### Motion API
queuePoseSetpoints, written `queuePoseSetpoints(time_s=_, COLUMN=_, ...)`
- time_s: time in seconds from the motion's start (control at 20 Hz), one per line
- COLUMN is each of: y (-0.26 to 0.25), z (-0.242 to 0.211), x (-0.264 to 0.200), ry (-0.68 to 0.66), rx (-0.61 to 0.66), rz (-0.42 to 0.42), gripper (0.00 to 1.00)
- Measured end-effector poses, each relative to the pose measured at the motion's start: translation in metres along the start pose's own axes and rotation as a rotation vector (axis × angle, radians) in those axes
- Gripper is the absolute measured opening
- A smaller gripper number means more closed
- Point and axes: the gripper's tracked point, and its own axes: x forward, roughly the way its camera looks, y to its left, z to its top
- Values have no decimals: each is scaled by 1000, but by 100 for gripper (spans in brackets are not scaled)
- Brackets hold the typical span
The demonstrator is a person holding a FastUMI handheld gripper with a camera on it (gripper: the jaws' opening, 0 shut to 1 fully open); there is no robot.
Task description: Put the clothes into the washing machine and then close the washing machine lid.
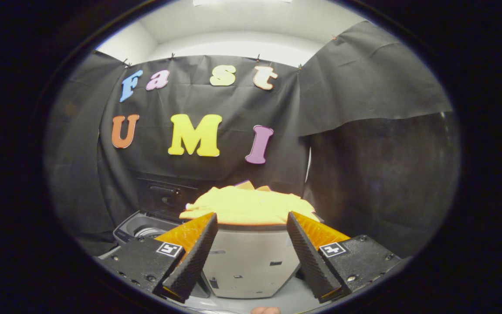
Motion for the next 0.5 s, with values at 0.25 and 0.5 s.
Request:
queuePoseSetpoints(time_s=0.25, y=7, z=26, x=81, ry=22, rx=-95, rz=62, gripper=99)
queuePoseSetpoints(time_s=0.5, y=12, z=41, x=149, ry=69, rx=-85, rz=99, gripper=100)
